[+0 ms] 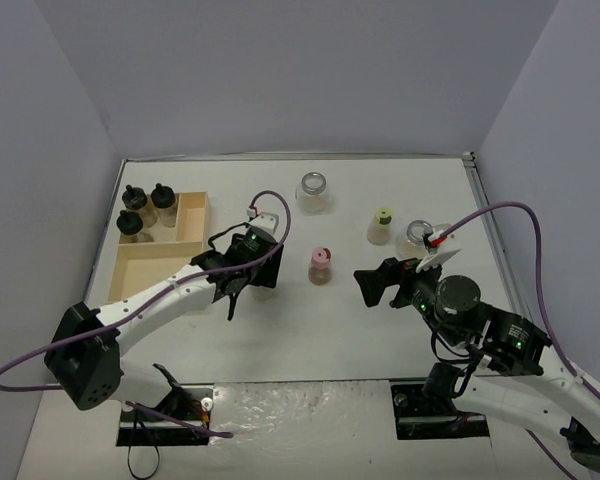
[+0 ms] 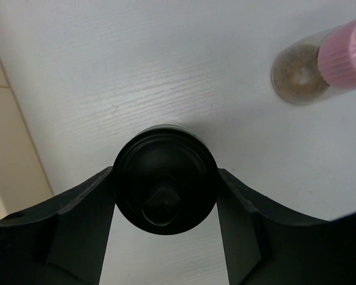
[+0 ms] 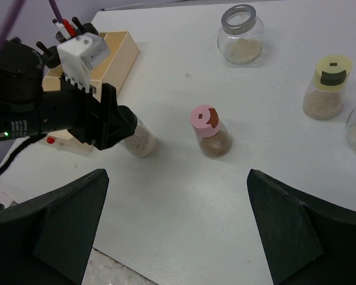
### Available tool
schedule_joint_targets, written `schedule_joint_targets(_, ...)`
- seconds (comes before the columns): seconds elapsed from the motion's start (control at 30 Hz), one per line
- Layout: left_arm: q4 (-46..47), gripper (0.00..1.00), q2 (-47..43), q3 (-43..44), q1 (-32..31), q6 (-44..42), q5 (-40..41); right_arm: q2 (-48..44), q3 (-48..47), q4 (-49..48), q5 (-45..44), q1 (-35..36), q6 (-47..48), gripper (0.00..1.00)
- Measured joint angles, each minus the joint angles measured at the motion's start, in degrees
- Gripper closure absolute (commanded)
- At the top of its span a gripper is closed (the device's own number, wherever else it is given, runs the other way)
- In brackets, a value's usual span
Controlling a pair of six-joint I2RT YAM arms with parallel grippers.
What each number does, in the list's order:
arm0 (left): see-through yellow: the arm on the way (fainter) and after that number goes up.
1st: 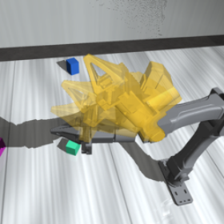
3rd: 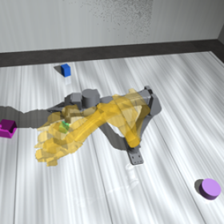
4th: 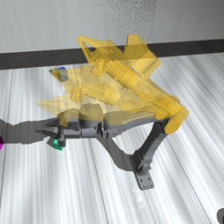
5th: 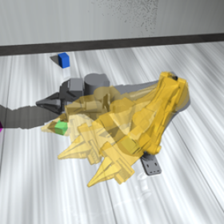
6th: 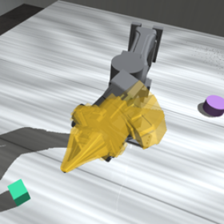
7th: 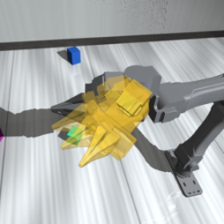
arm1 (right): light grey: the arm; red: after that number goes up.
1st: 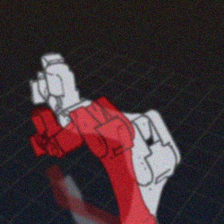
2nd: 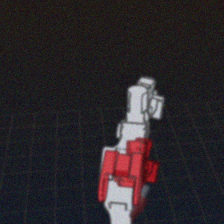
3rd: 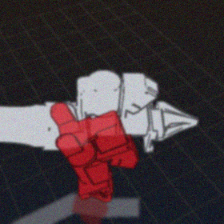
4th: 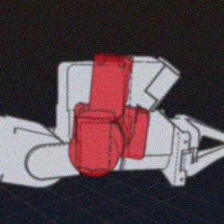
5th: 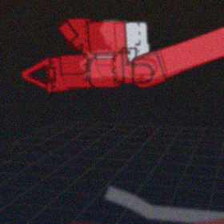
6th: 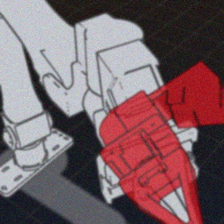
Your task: Organize the condiment bottles
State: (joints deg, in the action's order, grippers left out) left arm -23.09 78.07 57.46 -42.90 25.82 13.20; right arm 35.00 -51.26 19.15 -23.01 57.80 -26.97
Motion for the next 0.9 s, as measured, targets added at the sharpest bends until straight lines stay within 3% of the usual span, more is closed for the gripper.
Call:
schedule_joint_targets(0.2, -6.9, 1.0, -5.0, 10.9, 9.8, -1.0, -2.3, 0.1, 1.2, 0.1, -0.2, 0.0, 0.0, 0.0)
schedule_joint_targets(0.4, -8.9, 1.0, -5.9, 20.1, 29.4, -3.9, -5.3, 1.6, 1.4, 0.1, -0.2, 0.0, 0.0, 0.0)
schedule_joint_targets(0.53, -8.6, 1.0, -1.7, 22.6, 38.7, -4.8, -6.3, 2.3, 1.9, 0.0, -0.2, 0.0, 0.0, 0.0)
schedule_joint_targets(0.9, -6.1, 1.0, 12.4, 22.7, 48.3, -4.6, -9.4, 1.9, 3.0, 0.0, -0.2, 0.0, 0.0, 0.0)
